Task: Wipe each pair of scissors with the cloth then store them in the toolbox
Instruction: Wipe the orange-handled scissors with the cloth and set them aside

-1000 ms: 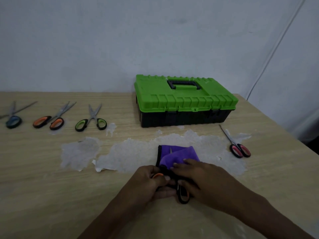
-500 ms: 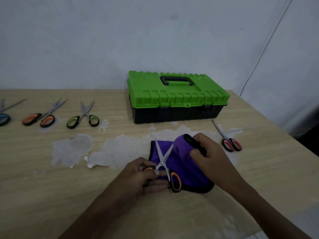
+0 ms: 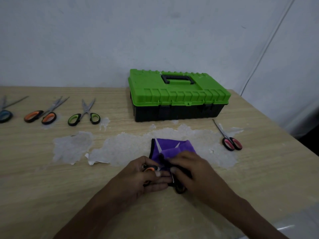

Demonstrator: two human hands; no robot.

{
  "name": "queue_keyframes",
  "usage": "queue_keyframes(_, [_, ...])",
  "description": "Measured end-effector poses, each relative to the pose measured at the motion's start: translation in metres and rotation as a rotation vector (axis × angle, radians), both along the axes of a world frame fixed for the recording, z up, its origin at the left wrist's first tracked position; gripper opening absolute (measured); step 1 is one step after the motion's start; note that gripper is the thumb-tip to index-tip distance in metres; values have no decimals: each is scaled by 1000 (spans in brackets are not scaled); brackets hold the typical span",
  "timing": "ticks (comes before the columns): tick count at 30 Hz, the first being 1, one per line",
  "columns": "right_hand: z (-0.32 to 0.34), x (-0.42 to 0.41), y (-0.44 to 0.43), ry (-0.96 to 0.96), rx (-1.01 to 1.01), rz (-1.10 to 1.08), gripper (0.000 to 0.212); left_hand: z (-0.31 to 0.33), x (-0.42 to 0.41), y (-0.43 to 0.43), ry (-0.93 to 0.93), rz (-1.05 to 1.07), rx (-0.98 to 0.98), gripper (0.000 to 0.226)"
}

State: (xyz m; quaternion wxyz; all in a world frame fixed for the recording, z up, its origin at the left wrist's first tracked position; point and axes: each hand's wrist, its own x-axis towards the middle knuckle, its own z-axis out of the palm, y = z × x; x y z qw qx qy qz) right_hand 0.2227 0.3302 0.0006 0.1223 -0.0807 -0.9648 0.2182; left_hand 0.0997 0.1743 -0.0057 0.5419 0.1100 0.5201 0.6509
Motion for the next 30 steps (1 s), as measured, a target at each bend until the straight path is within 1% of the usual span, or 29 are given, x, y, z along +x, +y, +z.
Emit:
queue_keyframes(1, [-7,0,-3,-30,67,15,36,0,0,0,-8,1,5,25])
queue_keyframes(3, [-13,-3,-4,-44,135,-7,43,-1,0,-1,-35,4,20,27])
queue_keyframes(6, [-11,-10,-2,-22,214,8,41,-3,-3,-1,-70,13,40,27])
queue_keyframes(10, [-6,-3,1,-80,217,84,38,-4,-3,-1,-81,22,56,24])
queue_keyframes(14, [-10,-17,8,-45,257,61,39,-4,-3,-3,-72,-32,83,26])
queue_keyframes(16, [-8,-29,10,-44,254,4,37,-4,-3,-3,-82,-21,78,29])
queue_keyframes(19, [4,-35,27,-72,210,-204,33,-3,-3,-3,-111,5,56,32])
queue_keyframes(20, [7,-33,33,-26,187,-262,32,-2,-4,-3,-121,3,54,33])
queue_keyframes(21, [8,-28,37,32,168,-277,30,-2,-4,-3,-127,-3,53,33])
queue_keyframes(22, [8,-23,35,61,163,-243,30,-2,-4,-3,-128,-8,50,33])
queue_keyframes(23, [5,-17,29,45,183,-175,32,-2,-4,-3,-127,-12,48,33])
queue_keyframes(25, [-5,-7,11,-34,248,-5,38,-2,-4,-3,-122,-13,51,32])
queue_keyframes(26, [-8,-5,7,-48,277,39,40,-2,-3,-2,-116,-13,57,32])
queue_keyframes(27, [-11,-6,8,-50,296,36,41,-2,-3,-3,-110,-15,60,31])
queue_keyframes(28, [-12,-10,15,-56,303,-10,41,-3,-3,-3,-106,-15,59,31])
queue_keyframes(30, [-12,-18,29,-55,253,-182,40,-2,-4,-4,-102,-11,53,31])
